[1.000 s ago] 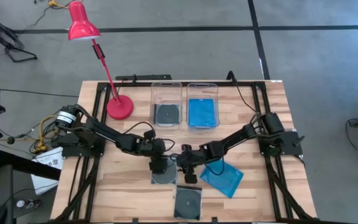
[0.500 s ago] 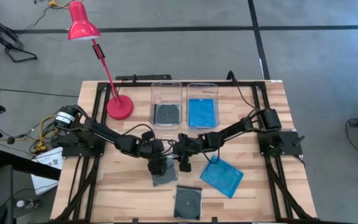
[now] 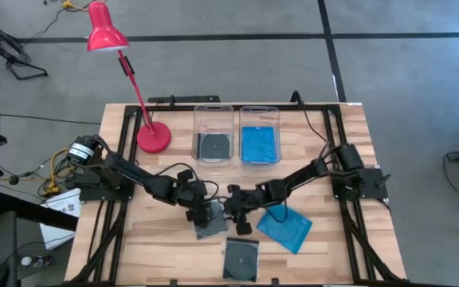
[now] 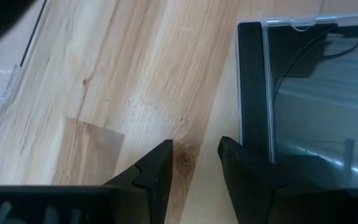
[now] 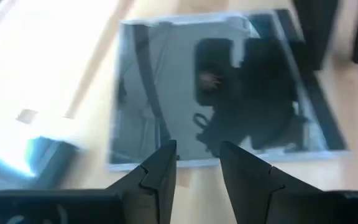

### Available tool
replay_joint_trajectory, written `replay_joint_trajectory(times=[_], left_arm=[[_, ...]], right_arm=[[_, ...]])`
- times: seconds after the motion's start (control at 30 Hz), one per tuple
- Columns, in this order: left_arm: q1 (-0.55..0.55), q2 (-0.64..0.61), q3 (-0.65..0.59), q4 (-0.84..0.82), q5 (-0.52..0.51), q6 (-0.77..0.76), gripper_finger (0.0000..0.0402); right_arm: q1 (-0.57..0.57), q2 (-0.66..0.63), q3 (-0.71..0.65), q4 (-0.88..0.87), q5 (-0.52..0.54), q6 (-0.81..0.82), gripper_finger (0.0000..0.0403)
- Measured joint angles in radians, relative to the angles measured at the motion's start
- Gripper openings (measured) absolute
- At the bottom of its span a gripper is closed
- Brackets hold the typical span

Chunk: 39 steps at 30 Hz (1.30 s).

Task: Pick & place jewel cases by type
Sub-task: Put the top black cd case into the left transparent bin

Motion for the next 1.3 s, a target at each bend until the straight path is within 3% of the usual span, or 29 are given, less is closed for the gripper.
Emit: replay_joint_trajectory(times=[0.2, 1.1, 1.3], left_arm=[[0.0, 0.001, 0.0, -0.002, -0.001, -0.003, 0.0132], [-0.001, 0.0, 0.001, -0.03, 0.008, -0.084, 0.0132], [-0.001, 0.0, 0.001, -0.03, 0.009, -0.084, 0.0132]], right_arm=[[0.038, -0.001, 0.02, 0.057, -0.128, -0.007, 0.0118], [0.087, 0.051, 0.034, 0.058, -0.157, 0.029, 0.0118], [0.089, 0.05, 0.034, 0.091, -0.237, 0.035, 0.0118]])
